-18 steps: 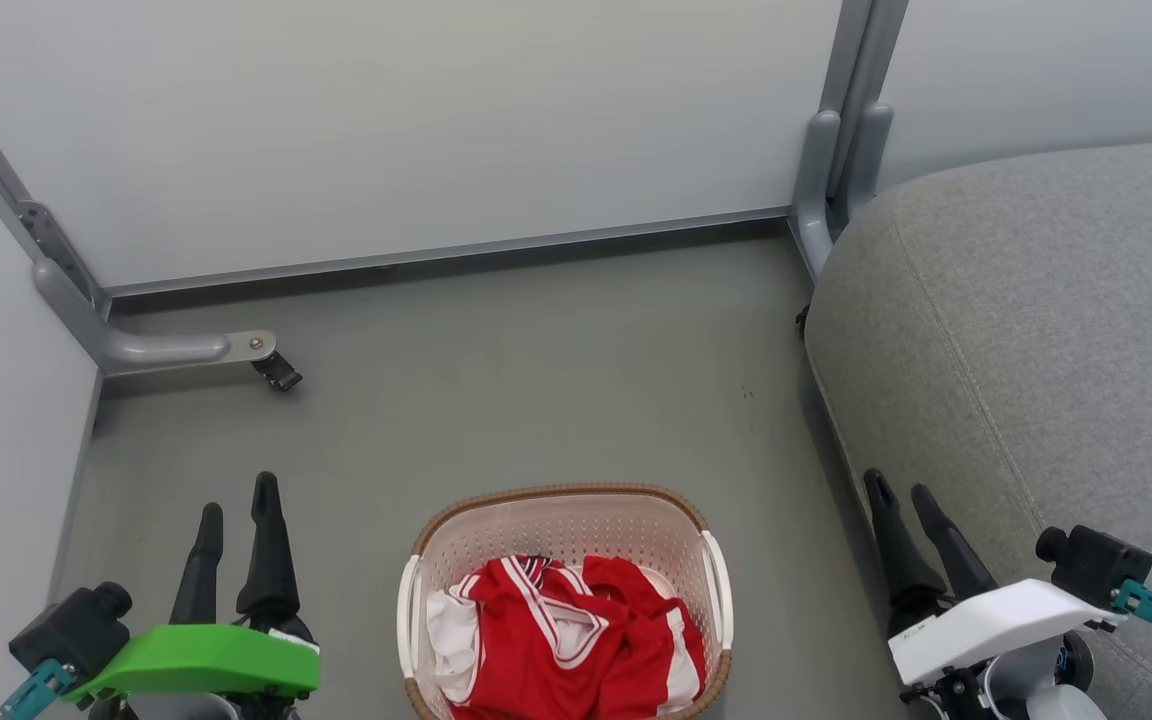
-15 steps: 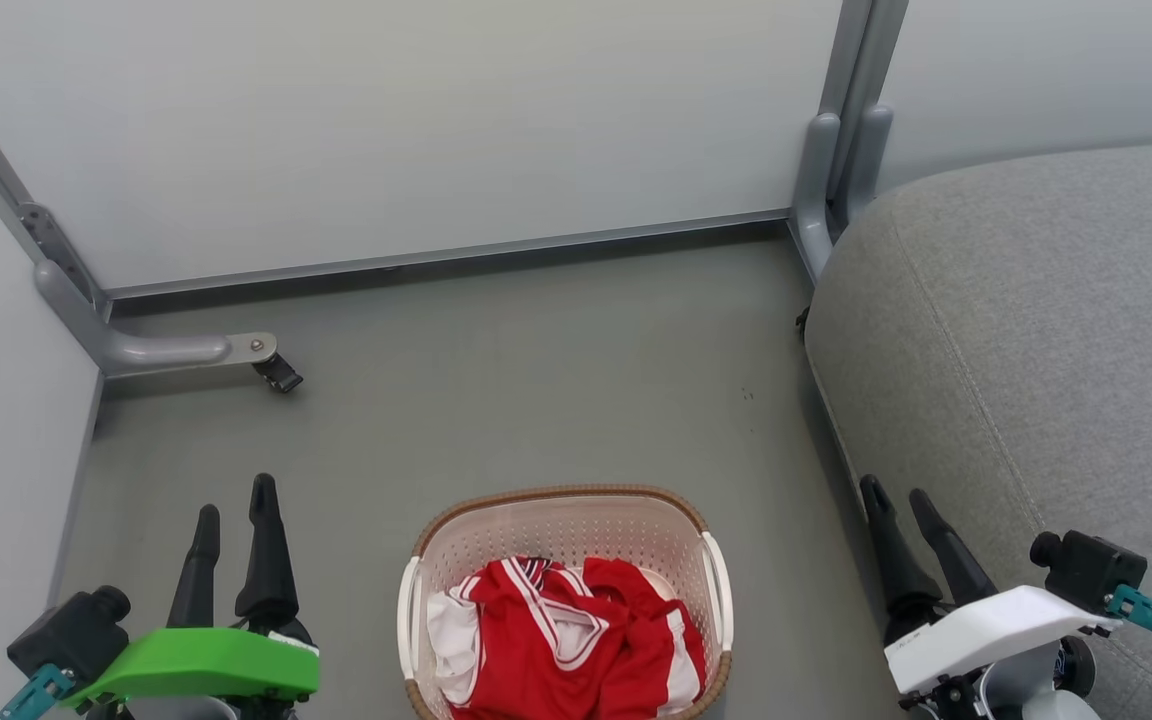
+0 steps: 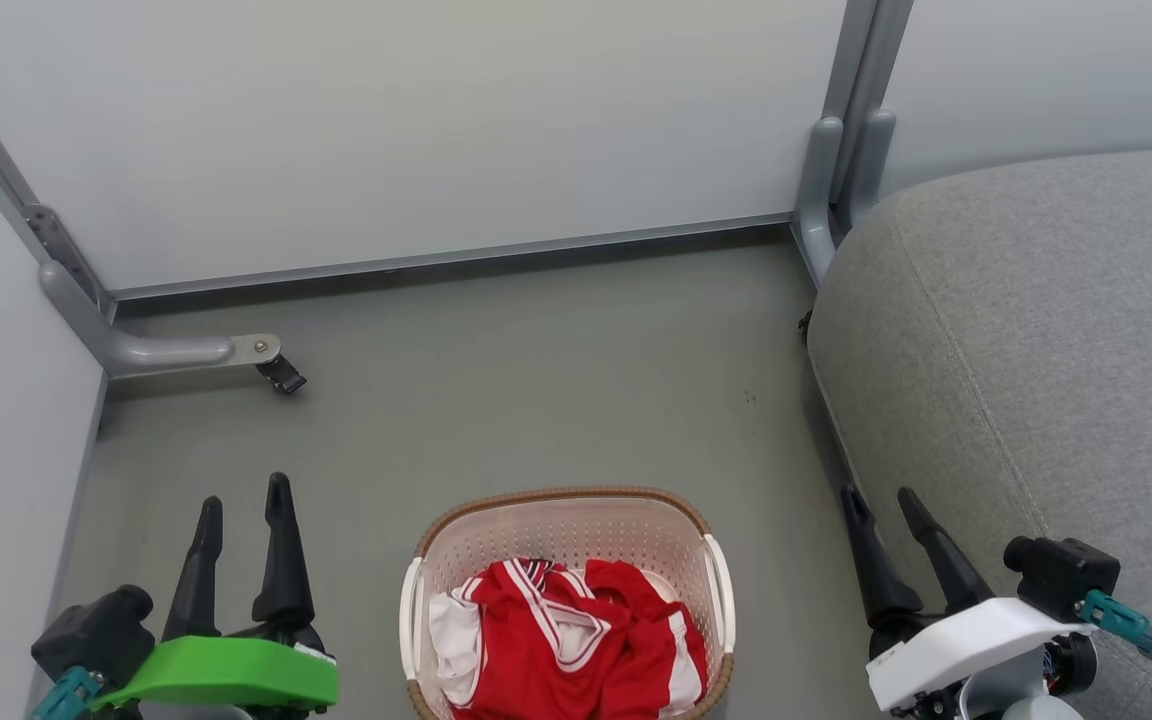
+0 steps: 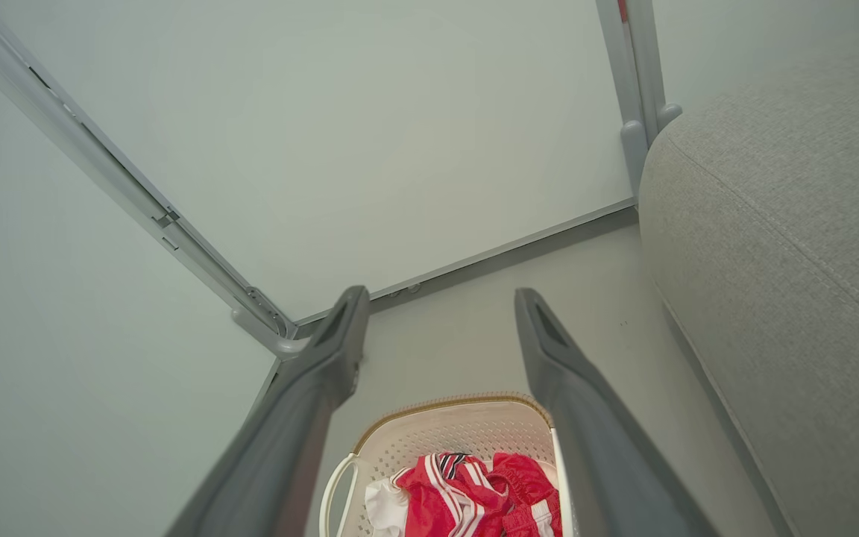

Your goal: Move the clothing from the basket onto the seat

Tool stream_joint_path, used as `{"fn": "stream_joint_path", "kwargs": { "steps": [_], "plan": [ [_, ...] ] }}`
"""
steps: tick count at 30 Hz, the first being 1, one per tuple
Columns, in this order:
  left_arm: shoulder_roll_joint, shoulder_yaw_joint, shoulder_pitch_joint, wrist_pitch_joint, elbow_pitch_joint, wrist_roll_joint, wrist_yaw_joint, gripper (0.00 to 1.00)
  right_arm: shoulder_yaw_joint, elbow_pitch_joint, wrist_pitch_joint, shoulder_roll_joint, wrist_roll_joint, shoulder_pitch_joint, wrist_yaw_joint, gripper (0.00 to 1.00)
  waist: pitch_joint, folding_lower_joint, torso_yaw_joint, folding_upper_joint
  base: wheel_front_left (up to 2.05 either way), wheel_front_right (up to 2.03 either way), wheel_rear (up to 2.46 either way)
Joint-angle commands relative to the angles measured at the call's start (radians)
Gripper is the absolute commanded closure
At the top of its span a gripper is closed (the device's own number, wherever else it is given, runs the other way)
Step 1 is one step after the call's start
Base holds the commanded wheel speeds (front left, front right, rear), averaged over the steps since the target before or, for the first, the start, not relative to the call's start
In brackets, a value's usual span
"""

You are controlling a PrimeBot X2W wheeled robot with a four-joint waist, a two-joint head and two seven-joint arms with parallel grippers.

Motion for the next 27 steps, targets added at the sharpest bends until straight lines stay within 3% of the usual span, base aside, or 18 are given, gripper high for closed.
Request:
{"fn": "stream_joint_path", "kwargs": {
  "steps": [1,27],
  "plan": [
    [0.008,-0.004,0.007,-0.010,-0.015,0.031,0.002,0.00,0.005,-0.013,-0.012,-0.007,-0.032,0.004,0.000,0.00,0.001,0.0000,0.000,0.0000,0.00,0.00,0.00],
    [0.009,-0.047,0.041,-0.071,-0.028,0.281,-0.007,0.00,0.022,-0.038,-0.072,-0.008,-0.269,0.024,0.000,0.00,-0.001,0.0000,0.002,0.0000,0.00,0.00,0.00]
  ]
}}
